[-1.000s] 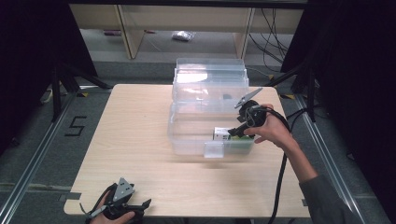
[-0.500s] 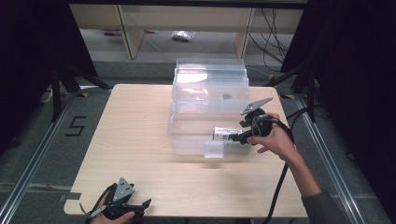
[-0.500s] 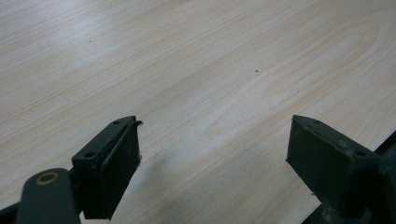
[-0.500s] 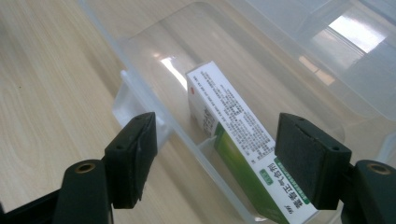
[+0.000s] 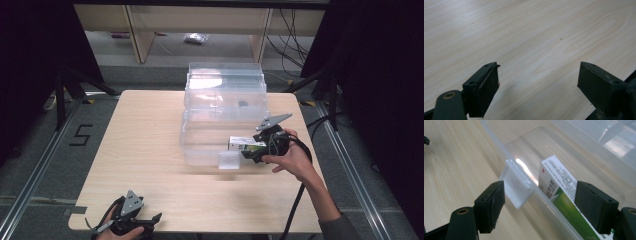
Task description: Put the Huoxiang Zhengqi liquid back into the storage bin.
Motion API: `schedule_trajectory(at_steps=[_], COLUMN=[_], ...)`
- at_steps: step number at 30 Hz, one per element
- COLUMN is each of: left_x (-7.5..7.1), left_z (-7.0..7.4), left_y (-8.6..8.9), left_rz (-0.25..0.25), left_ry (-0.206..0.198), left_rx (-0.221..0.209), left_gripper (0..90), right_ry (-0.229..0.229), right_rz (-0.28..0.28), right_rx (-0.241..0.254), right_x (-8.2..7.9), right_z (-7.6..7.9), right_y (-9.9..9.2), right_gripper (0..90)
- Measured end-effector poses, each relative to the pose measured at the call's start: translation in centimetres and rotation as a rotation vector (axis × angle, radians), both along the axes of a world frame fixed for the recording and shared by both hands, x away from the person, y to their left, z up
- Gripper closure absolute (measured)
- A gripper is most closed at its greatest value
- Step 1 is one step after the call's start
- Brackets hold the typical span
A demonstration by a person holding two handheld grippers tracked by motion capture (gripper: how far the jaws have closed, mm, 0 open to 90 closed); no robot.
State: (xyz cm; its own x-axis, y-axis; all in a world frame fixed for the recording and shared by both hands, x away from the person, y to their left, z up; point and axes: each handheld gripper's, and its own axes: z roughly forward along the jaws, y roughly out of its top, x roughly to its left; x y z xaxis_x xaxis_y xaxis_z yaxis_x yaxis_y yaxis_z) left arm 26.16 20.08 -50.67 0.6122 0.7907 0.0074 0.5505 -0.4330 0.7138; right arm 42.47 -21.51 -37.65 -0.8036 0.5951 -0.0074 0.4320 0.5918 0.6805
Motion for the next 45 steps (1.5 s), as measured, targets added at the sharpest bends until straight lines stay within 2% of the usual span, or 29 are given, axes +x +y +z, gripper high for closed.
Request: schedule_trajectory(at_steps=[1, 2, 3, 4, 6, 7, 8, 9, 10, 12, 14, 15, 17, 18, 19, 20, 21, 23, 25, 27, 28, 29, 30, 32, 33, 37, 38, 39, 45], left_x=[0.0, 0.0, 0.0, 0.0, 0.0, 0.0, 0.0, 0.0, 0.0, 0.0, 0.0, 0.0, 0.0, 0.0, 0.0, -0.1, -0.1, -0.1, 0.0, -0.1, -0.1, -0.1, -0.1, -0.1, -0.1, -0.1, -0.1, -0.1, -0.1], left_z=[0.0, 0.0, 0.0, 0.1, 0.0, 0.0, 0.0, 0.0, 0.1, 0.1, 0.0, 0.0, 0.0, 0.0, 0.1, 0.2, 0.1, 0.1, 0.2, 0.2, 0.1, 0.2, 0.2, 0.2, 0.2, 0.2, 0.1, 0.1, 0.1], left_y=[0.0, 0.0, -0.1, 0.0, 0.0, 0.0, -0.1, 0.0, 0.0, 0.0, -0.1, -0.1, -0.1, -0.1, 0.0, 0.0, 0.0, 0.0, 0.1, 0.0, 0.0, 0.1, 0.1, 0.0, 0.0, 0.0, 0.0, 0.0, 0.0], left_rz=[0.006, 0.0, 0.008, 0.005, 0.004, 0.005, 0.018, 0.008, 0.003, 0.004, 0.022, 0.017, 0.015, 0.016, 0.012, 0.006, 0.002, 0.003, 0.002, 0.002, 0.003, 0.003, 0.002, -0.001, 0.0, 0.001, 0.002, 0.004, 0.005], left_ry=[0.002, -0.002, -0.005, 0.004, 0.003, 0.003, -0.003, 0.0, 0.001, 0.0, -0.012, -0.01, -0.007, -0.01, -0.007, 0.0, -0.005, -0.004, -0.002, -0.003, -0.005, -0.002, -0.003, -0.004, -0.006, -0.003, -0.006, -0.005, -0.005], left_rx=[-0.001, 0.004, -0.013, 0.002, 0.0, 0.002, -0.018, -0.003, 0.002, 0.001, -0.019, -0.007, -0.006, -0.007, -0.005, 0.007, -0.004, 0.0, 0.001, 0.001, 0.0, 0.001, 0.003, 0.003, 0.002, 0.002, 0.001, 0.0, 0.001], left_gripper=[16.6, 16.6, 16.6, 16.6, 16.6, 16.6, 16.6, 16.6, 16.6, 16.6, 16.6, 16.6, 16.6, 16.6, 16.6, 16.6, 16.6, 16.6, 16.6, 16.6, 16.6, 16.6, 16.6, 16.6, 16.6, 16.6, 16.6, 16.6, 16.6], right_ry=[0.012, 0.009, -0.001, 0.011, 0.002, 0.003, 0.004, 0.027, 0.023, 0.01, 0.017, 0.028, 0.008, 0.004, 0.016, 0.005, 0.018, 0.018, -0.007, 0.004, -0.003, -0.005, -0.01, -0.017, -0.008, -0.013, 0.003, -0.01, 0.005], right_rz=[-0.013, 0.002, -0.013, -0.007, 0.0, -0.017, -0.012, -0.028, -0.035, -0.013, -0.029, -0.03, -0.011, -0.01, -0.002, -0.009, -0.026, -0.026, 0.003, -0.01, 0.002, -0.014, 0.011, 0.003, -0.005, 0.006, 0.003, 0.027, 0.001], right_rx=[0.006, -0.001, 0.013, 0.006, 0.005, 0.015, 0.023, 0.011, 0.016, 0.014, 0.028, 0.02, 0.014, 0.03, 0.022, 0.02, 0.035, 0.03, 0.052, 0.045, 0.048, 0.065, 0.05, 0.059, 0.049, 0.064, 0.07, 0.067, 0.079], right_x=[-0.3, -0.3, -0.5, -0.6, -0.8, -1.1, -1.2, -1.4, -1.6, -1.7, -2.1, -2.3, -2.4, -2.6, -2.6, -2.7, -2.9, -3.2, -3.1, -3.4, -3.5, -3.7, -3.7, -3.9, -4.2, -4.6, -4.7, -4.6, -5.2], right_z=[-0.1, -0.1, -0.2, -0.2, -0.3, -0.4, -0.5, -0.4, -0.5, -0.7, -1.0, -1.1, -1.3, -1.5, -1.4, -1.5, -1.5, -1.4, -1.5, -1.3, -1.4, -1.4, -1.3, -1.5, -1.4, -1.7, -1.8, -1.9, -2.3], right_y=[0.1, 0.1, 0.2, 0.1, 0.1, 0.2, 0.2, 0.1, 0.1, 0.1, 0.3, 0.3, 0.3, 0.5, 0.4, 0.5, 0.6, 0.6, 0.8, 0.8, 0.8, 0.9, 0.8, 0.9, 0.9, 1.0, 1.1, 1.1, 1.3], right_gripper=[25.4, 25.2, 25.2, 25.1, 25.0, 24.9, 24.9, 24.9, 24.9, 24.9, 24.8, 24.7, 23.8, 23.8, 23.8, 23.7, 23.7, 23.7, 23.5, 23.1, 23.1, 23.1, 23.0, 22.6, 22.6, 22.5, 22.5, 22.4, 22.3])
